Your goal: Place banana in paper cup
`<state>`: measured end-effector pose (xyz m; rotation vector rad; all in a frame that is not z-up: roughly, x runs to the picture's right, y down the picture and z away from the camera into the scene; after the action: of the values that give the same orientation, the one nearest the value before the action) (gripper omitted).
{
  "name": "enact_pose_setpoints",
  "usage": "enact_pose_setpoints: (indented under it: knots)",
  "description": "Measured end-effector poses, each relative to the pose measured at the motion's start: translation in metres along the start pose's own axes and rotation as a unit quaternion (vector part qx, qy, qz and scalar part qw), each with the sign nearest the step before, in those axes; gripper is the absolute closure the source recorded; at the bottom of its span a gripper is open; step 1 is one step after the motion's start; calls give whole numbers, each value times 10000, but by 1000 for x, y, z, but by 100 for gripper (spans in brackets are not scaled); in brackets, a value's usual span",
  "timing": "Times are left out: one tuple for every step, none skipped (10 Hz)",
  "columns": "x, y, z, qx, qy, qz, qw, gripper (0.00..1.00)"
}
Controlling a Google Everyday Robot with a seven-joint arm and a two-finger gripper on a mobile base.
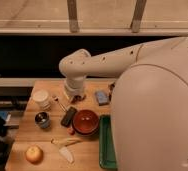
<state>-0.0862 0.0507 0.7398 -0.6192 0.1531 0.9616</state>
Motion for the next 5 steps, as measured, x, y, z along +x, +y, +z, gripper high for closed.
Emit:
enact_pose_setpoints:
  knots:
    - [0, 0, 0, 3, 1, -9, 10000, 37]
    - [0, 0, 0, 11, -5, -12, 10000, 37]
    - [-1, -2, 1, 27, 7, -9, 10000, 37]
    - [-2, -3, 4, -10, 100, -29, 9999, 37]
    - [-4, 2, 12, -98, 200, -118, 9997, 37]
